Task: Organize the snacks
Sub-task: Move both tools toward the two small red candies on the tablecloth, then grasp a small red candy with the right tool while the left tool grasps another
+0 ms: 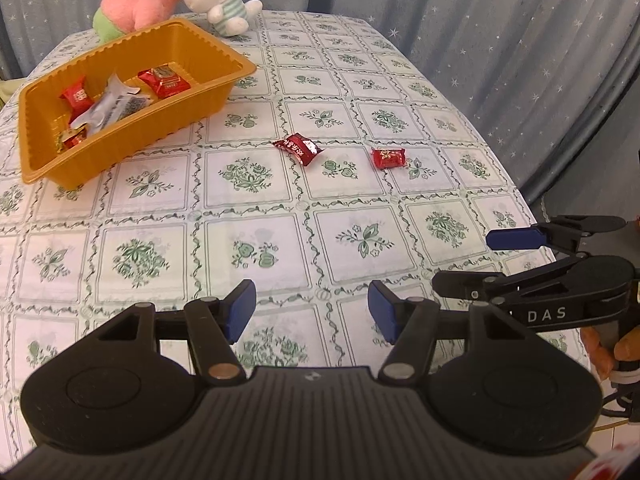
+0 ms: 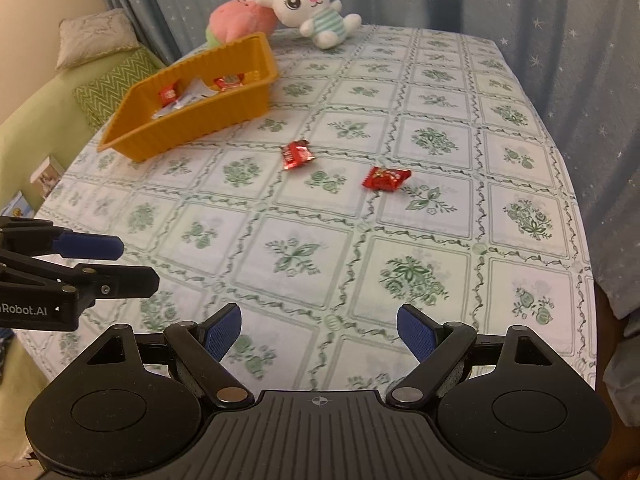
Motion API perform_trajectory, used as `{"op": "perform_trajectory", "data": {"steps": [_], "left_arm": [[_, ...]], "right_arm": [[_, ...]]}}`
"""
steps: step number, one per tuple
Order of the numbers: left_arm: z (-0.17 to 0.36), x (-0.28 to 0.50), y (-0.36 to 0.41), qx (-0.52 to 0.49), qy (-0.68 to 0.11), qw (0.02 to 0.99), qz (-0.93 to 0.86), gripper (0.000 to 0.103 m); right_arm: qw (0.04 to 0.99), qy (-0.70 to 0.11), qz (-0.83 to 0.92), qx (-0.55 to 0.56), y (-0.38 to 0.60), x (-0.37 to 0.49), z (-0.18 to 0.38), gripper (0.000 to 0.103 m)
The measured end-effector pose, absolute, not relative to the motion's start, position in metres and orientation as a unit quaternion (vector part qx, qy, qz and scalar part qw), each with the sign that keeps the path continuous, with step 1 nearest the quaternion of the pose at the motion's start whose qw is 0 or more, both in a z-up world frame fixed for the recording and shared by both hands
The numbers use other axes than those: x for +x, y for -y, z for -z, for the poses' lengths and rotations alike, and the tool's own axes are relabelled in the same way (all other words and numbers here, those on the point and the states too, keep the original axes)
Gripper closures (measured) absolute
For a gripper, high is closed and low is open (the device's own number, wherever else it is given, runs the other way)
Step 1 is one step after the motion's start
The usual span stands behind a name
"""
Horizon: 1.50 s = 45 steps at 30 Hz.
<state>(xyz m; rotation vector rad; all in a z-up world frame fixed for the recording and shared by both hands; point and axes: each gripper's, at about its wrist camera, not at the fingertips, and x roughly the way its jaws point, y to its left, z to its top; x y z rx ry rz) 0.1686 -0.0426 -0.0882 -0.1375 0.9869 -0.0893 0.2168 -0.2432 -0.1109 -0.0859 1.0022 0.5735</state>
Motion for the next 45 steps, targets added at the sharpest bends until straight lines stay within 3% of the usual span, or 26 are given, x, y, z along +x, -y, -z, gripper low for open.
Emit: {"op": "perform_trajectory", "data": {"steps": [23, 36, 43, 45], "left_arm": [[0.11, 0.249, 0.039, -0.038, -0.476, 0.878, 0.038, 0.043], [0.119, 0.273, 0.033, -0.038, -0.483, 0.874, 0.029, 0.043], [0.123, 0.28, 0.029, -0.04, -0.488, 0.872, 0.025, 0.043], [0.124, 0.282, 0.029, -0.04, -0.488, 0.872, 0.025, 0.043]], "right_arm": [[0.859, -0.402, -0.299, -0.103, 0.25, 0.301, 0.127, 0.02], [0.826, -0.368, -0.368, -0.216, 0.221, 0.339, 0.152, 0.053], [0.811, -0.369, -0.389, -0.235, 0.214, 0.344, 0.159, 0.06], [0.808, -0.376, -0.39, -0.232, 0.212, 0.346, 0.161, 0.067]]}}
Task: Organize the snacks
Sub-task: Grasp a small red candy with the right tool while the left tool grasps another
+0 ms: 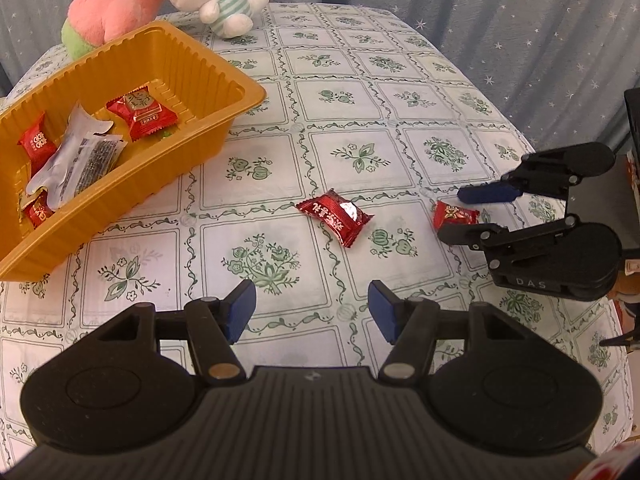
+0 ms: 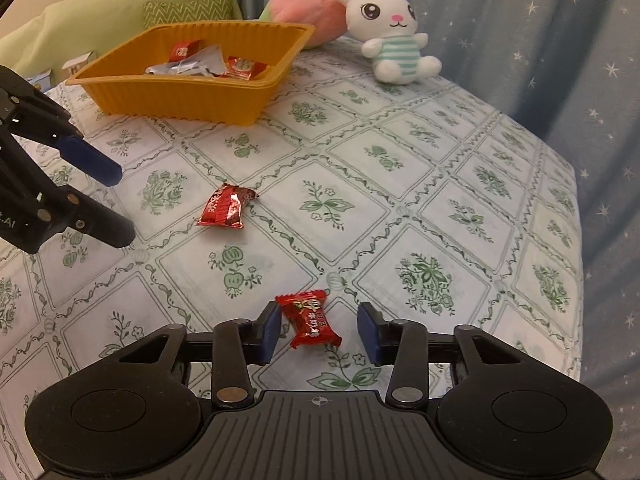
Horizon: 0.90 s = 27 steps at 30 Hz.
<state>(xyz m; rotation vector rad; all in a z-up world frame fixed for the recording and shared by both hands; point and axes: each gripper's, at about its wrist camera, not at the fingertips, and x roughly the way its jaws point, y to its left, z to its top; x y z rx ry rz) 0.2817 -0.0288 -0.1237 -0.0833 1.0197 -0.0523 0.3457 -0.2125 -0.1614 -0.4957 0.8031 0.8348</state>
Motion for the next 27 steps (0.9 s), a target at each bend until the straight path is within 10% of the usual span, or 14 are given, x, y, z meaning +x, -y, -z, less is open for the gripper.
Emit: {"op": "perform_trajectory", "data": {"steps": [27], "left_arm": [[0.141, 0.329, 0.045, -0.065, -0.465, 0.881, 0.053, 0.044]], "right_arm": [[0.861, -0.427, -0.273, -0.052, 0.259, 0.338, 0.147, 0.086]]}}
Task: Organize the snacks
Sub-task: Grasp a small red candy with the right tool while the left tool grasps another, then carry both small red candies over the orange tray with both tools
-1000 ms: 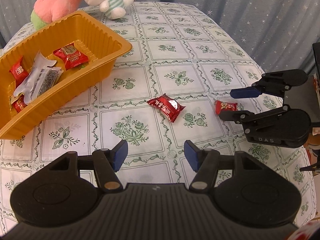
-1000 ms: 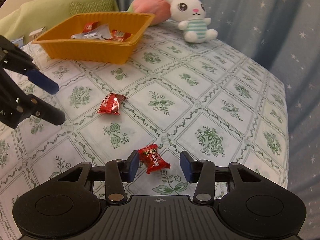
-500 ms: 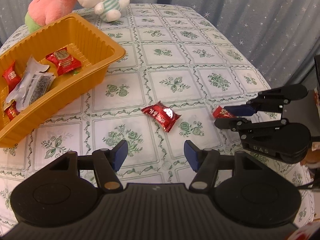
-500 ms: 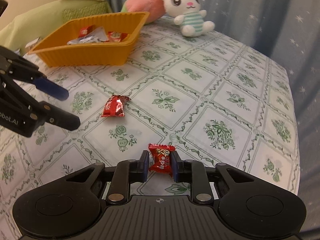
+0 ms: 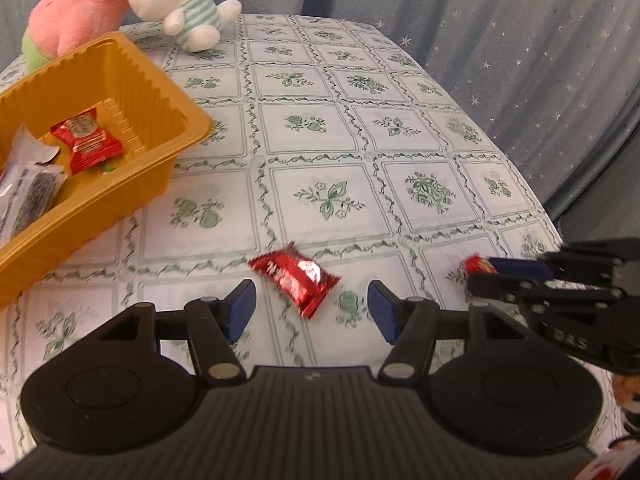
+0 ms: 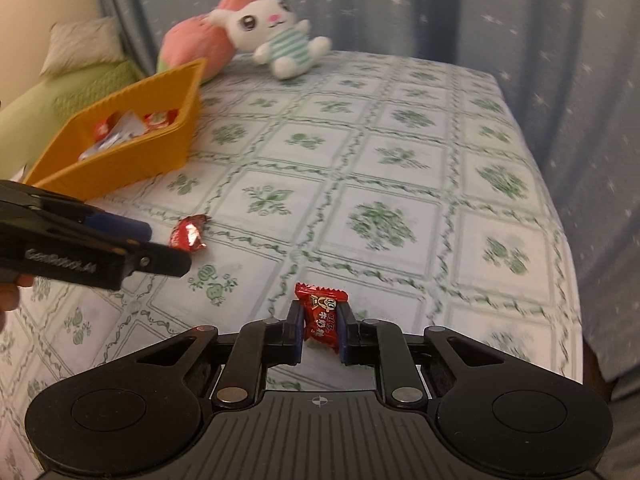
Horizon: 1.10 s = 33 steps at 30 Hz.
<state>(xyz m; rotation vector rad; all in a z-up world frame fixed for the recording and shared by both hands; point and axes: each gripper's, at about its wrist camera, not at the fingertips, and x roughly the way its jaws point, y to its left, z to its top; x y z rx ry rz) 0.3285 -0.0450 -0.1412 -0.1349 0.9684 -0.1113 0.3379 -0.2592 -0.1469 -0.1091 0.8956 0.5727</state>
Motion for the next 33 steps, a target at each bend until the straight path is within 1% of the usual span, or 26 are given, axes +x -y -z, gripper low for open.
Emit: {"op": "perform_trajectory", "data": {"steps": [2, 5, 7, 9, 13, 15, 16, 18, 33], "left_arm": [[0.144, 0.334, 0.047, -0.062, -0.464, 0.882, 0.055, 0.045], [0.147, 0.34, 0.05, -0.055, -0.461, 0.884, 0.057, 0.049], [0.149, 0.343, 0.052, -0.049, -0.461, 0.884, 0.058, 0.05], [0.151, 0.345, 0.054, -0.042, -0.46, 0.885, 0.058, 0.057], [0.153, 0.344, 0.056, -0.021, -0.457, 0.887, 0.059, 0.062], [0.153, 0.343, 0.056, -0.01, -0.457, 0.887, 0.058, 0.07], [0.153, 0.343, 0.055, -0.008, -0.458, 0.887, 0.057, 0.071], [0.152, 0.343, 0.053, -0.006, -0.459, 0.887, 0.054, 0.078], [0.146, 0.326, 0.05, 0.003, -0.461, 0.885, 0.059, 0.08]], "right_arm": [[0.863, -0.428, -0.263, -0.044, 0.266, 0.337, 0.146, 0.086], [0.867, -0.43, -0.25, -0.03, 0.275, 0.334, 0.143, 0.086], [0.869, -0.43, -0.244, -0.021, 0.281, 0.333, 0.142, 0.086], [0.87, -0.43, -0.239, -0.016, 0.286, 0.331, 0.141, 0.086], [0.871, -0.432, -0.233, -0.008, 0.292, 0.328, 0.139, 0.086], [0.871, -0.432, -0.232, -0.005, 0.293, 0.326, 0.139, 0.086], [0.871, -0.433, -0.232, -0.003, 0.294, 0.325, 0.139, 0.086], [0.87, -0.435, -0.232, 0.0, 0.293, 0.324, 0.14, 0.086], [0.869, -0.43, -0.244, 0.002, 0.285, 0.316, 0.133, 0.086]]}}
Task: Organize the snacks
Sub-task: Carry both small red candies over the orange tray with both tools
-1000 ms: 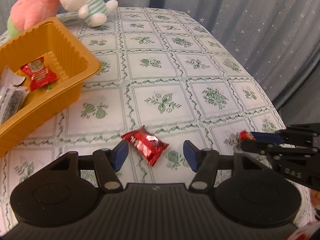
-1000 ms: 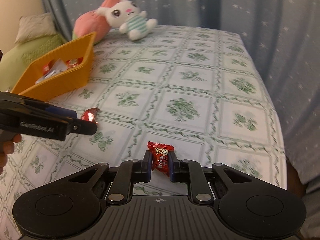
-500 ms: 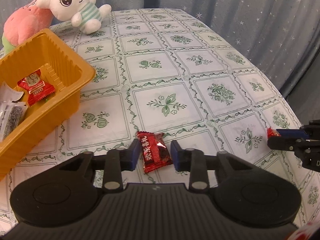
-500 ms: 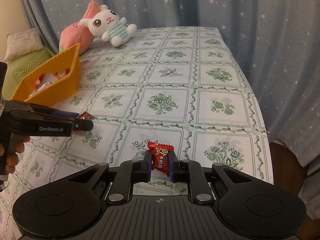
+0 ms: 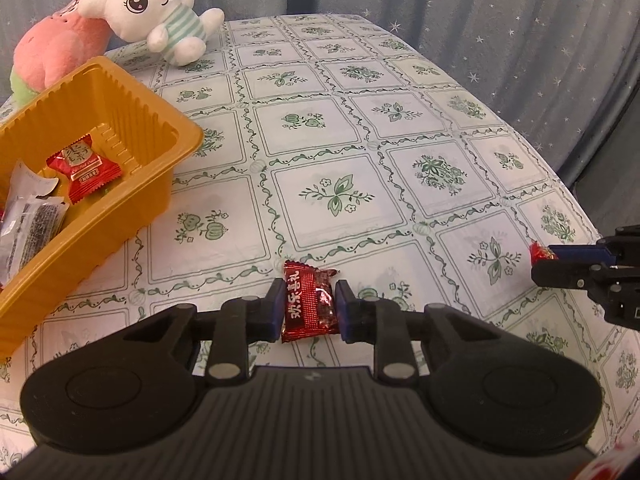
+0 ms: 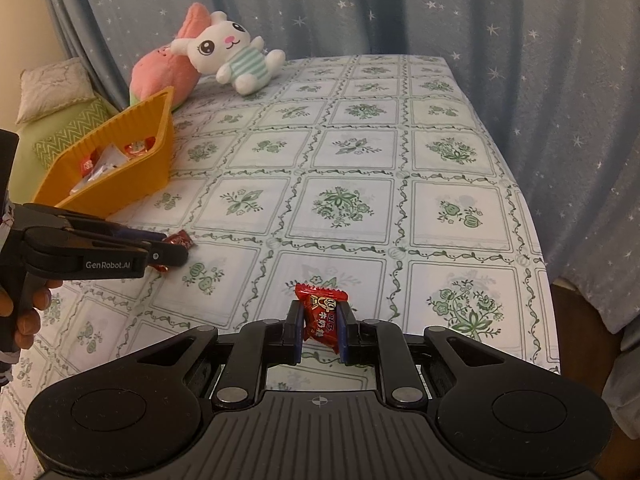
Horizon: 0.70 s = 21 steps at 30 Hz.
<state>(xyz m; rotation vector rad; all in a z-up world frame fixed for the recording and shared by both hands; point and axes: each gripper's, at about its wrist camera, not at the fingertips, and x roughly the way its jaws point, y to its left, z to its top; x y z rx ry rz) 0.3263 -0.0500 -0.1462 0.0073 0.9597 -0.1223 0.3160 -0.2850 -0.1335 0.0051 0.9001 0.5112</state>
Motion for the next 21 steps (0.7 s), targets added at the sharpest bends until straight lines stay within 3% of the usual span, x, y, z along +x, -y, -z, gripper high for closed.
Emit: {"op": "perform_trajectory", "data": {"steps": [21], "left_arm": [[0.097, 0.252, 0.004, -0.025, -0.429, 0.902, 0.049, 0.08]], "right_arm": [[0.866, -0.404, -0.296, 0.003, 0.234, 0.283, 0.105, 0.086]]}}
